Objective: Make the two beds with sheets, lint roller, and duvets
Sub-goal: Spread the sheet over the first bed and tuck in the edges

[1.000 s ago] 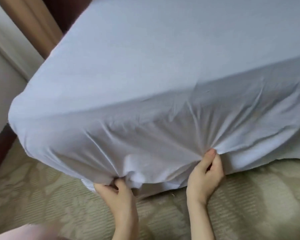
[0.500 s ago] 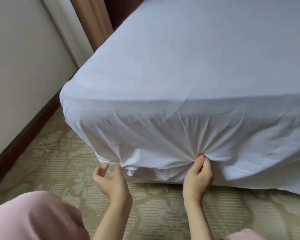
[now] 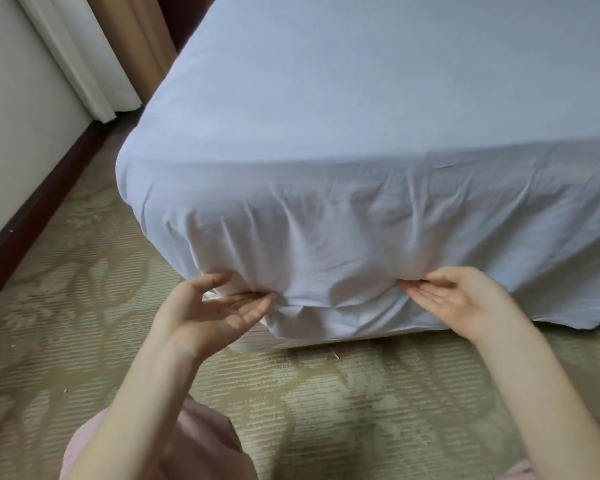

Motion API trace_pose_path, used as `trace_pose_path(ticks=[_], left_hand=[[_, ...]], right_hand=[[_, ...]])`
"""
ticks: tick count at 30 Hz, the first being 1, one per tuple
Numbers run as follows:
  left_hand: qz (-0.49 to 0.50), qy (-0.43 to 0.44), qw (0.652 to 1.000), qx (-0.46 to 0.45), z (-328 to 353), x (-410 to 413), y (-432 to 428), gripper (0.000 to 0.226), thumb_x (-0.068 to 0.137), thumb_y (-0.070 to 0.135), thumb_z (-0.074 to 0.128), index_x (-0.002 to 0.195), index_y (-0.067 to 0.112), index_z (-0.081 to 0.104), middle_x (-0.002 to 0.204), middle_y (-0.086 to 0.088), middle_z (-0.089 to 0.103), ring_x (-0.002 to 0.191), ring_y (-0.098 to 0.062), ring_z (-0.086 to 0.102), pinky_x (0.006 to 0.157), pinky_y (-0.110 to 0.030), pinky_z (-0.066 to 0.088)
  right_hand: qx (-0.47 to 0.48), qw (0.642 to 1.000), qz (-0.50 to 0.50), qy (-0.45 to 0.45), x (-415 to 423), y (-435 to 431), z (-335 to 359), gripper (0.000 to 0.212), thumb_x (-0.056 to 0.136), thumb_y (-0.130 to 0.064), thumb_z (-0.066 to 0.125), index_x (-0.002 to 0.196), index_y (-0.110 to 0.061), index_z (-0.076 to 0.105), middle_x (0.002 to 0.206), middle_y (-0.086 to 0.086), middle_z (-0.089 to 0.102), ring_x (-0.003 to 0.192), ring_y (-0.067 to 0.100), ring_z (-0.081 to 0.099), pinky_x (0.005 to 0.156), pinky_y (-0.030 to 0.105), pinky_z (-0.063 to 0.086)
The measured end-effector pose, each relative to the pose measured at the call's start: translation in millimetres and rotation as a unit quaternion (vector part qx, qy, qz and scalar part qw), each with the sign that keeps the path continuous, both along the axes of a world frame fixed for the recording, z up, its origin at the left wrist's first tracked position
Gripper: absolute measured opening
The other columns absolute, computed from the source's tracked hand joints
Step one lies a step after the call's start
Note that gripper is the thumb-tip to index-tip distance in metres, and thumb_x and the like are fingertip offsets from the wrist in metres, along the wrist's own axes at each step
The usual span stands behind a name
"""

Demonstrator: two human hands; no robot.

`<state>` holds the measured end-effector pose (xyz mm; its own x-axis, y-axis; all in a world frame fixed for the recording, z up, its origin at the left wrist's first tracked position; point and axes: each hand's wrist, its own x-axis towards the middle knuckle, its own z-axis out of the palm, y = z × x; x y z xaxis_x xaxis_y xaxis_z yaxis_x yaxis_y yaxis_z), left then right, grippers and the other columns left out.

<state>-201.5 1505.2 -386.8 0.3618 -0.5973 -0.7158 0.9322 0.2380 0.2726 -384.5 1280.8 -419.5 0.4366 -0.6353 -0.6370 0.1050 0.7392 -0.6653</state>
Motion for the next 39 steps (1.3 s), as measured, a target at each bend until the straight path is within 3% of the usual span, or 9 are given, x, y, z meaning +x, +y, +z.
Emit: trace_pose_path(ticks=[5,10,13,16,23,27,33,36,39], left_hand=[[-0.063,0.005,0.998,0.026,-9.8,12.4,6.1,0.054,0.079,0.006,0.048,0.128,-0.016,0.041,0.122,-0.036,0.054,0.114,-0.046,0.054,0.092,-0.046,0.044],[-0.069,-0.008,0.998,0.002,-37.5,16.5,14.5,0.063,0.078,0.006,0.056,0.137,-0.003,0.036,0.121,-0.031,0.058,0.107,-0.041,0.062,0.092,-0.041,0.046],[-0.063,-0.03,0.997,-0.036,-47.9,17.6,18.8,0.109,0.041,-0.012,0.08,0.139,-0.001,0.034,0.123,-0.034,0.055,0.11,-0.043,0.061,0.09,-0.046,0.05],[-0.041,-0.071,0.996,-0.047,-60.8,5.7,18.9,0.121,0.025,-0.011,0.085,0.136,-0.006,0.037,0.123,-0.03,0.058,0.108,-0.038,0.063,0.086,-0.049,0.05],[-0.015,-0.137,0.983,-0.123,-58.4,0.7,14.4,0.083,0.06,0.013,0.072,0.133,-0.008,0.039,0.126,-0.034,0.053,0.117,-0.042,0.056,0.097,-0.051,0.04],[-0.028,-0.185,0.976,-0.113,-63.2,5.2,6.6,0.099,0.053,0.022,0.085,0.136,-0.003,0.039,0.13,-0.031,0.052,0.118,-0.044,0.054,0.098,-0.054,0.038],[0.075,-0.218,0.962,-0.148,-66.2,7.3,-27.3,0.117,0.037,0.025,0.096,0.139,0.01,0.042,0.137,-0.02,0.051,0.119,-0.038,0.055,0.093,-0.053,0.049],[0.095,-0.216,0.959,-0.159,-70.6,7.8,-35.9,0.114,0.033,0.026,0.097,0.134,0.013,0.046,0.138,-0.019,0.05,0.119,-0.037,0.056,0.09,-0.056,0.049],[0.108,-0.227,0.952,-0.173,-76.6,9.8,-42.0,0.106,0.029,0.029,0.097,0.125,0.015,0.053,0.127,-0.013,0.059,0.118,-0.033,0.057,0.088,-0.057,0.05]], right_hand=[[0.036,0.998,0.047,0.009,1.5,-11.0,-2.7,0.032,0.08,0.018,0.037,0.111,0.016,0.047,0.099,0.034,0.057,0.096,0.044,0.059,0.075,0.045,0.055],[0.042,0.989,0.109,-0.09,-12.5,-25.3,-14.6,0.109,0.007,0.014,0.082,0.109,0.024,0.047,0.107,0.044,0.057,0.093,0.051,0.063,0.062,0.048,0.059],[-0.021,0.988,0.062,-0.143,-9.4,-2.2,-37.8,0.089,0.01,-0.003,0.091,0.094,0.01,0.066,0.109,0.028,0.065,0.101,0.037,0.066,0.076,0.043,0.058],[-0.03,0.977,0.055,-0.204,-6.1,9.3,-57.7,0.088,0.02,-0.005,0.093,0.101,-0.002,0.06,0.115,0.016,0.063,0.111,0.028,0.062,0.084,0.039,0.056],[-0.092,0.966,0.106,-0.215,-0.1,-24.5,-69.7,0.041,0.035,-0.013,0.092,0.067,-0.005,0.068,0.083,0.013,0.069,0.094,0.028,0.068,0.081,0.039,0.056],[-0.143,0.966,0.074,-0.203,8.1,-29.9,-64.9,0.007,0.055,-0.006,0.073,0.059,-0.007,0.067,0.071,0.009,0.068,0.083,0.026,0.068,0.084,0.042,0.056],[-0.177,0.968,0.016,-0.18,20.1,-30.5,-59.5,0.046,0.08,0.012,0.032,0.053,-0.008,0.063,0.065,0.008,0.063,0.079,0.025,0.065,0.082,0.043,0.056],[-0.155,0.967,0.055,-0.195,17.9,-30.7,-55.7,0.014,0.063,0.005,0.054,0.061,-0.006,0.064,0.076,0.012,0.064,0.096,0.033,0.062,0.086,0.045,0.054],[-0.084,0.96,0.114,-0.241,13.9,-31.0,-54.6,0.05,0.042,-0.012,0.074,0.09,0.001,0.068,0.106,0.019,0.066,0.113,0.037,0.059,0.093,0.051,0.048]])
